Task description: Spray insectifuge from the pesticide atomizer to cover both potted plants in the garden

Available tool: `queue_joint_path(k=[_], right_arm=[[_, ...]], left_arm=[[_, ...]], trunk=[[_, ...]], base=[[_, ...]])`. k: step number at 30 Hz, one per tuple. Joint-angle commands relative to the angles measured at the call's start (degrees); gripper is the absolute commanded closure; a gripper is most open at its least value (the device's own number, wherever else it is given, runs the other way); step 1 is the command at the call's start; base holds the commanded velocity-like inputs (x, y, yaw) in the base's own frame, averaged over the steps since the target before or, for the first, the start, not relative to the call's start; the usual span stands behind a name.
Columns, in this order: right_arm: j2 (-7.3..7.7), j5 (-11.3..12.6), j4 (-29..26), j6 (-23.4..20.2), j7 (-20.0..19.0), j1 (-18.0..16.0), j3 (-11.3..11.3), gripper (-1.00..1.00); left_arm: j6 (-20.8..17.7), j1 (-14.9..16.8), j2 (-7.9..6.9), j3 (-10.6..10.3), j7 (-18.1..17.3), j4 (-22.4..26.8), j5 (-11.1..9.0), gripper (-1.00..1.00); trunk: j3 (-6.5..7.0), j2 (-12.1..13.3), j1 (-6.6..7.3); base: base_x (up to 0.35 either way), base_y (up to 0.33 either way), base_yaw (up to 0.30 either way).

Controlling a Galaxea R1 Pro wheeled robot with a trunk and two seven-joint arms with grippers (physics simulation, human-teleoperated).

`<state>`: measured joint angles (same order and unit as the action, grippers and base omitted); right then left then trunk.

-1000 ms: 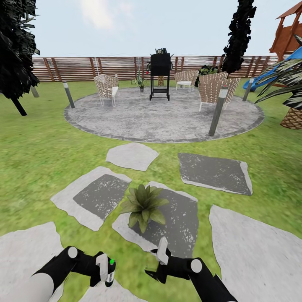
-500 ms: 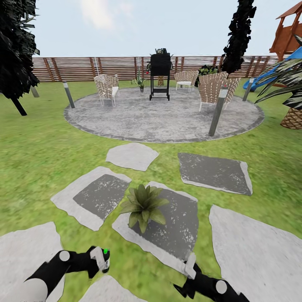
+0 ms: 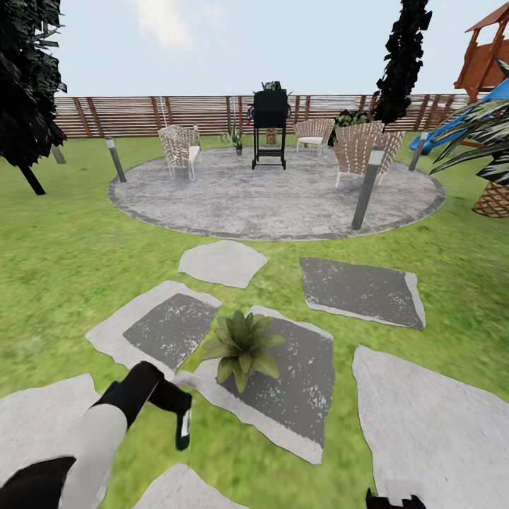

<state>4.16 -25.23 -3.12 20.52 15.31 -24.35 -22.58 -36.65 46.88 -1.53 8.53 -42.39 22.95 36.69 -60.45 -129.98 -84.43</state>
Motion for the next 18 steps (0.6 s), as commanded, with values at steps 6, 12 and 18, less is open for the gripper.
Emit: queue_joint_path(k=[6,12,18], right_arm=[[0.06,-0.52,0.29,0.22,0.25,0.0,-0.52,-1.0],[0.32,-0.61,0.57,0.22,0.51,0.01,-0.48,-1.0],[0.32,-0.61,0.57,0.25,0.57,0.01,-0.51,-1.0]], left_arm=[[-1.72,0.49,0.01,0.35,-1.08,0.09,0.57,1.0],[-11.22,1.67,-0.25,-2.56,-6.76,1.48,1.98,1.0],[-11.06,1.67,-0.26,-2.55,-6.69,1.48,1.98,1.0]], trunk=[[-0.05,-0.02,0.01],[-0.05,-0.02,0.01],[-0.05,-0.02,0.01]], base=[[0.0,0.0,0.0],[0.0,0.0,0.0],[0.0,0.0,0.0]])
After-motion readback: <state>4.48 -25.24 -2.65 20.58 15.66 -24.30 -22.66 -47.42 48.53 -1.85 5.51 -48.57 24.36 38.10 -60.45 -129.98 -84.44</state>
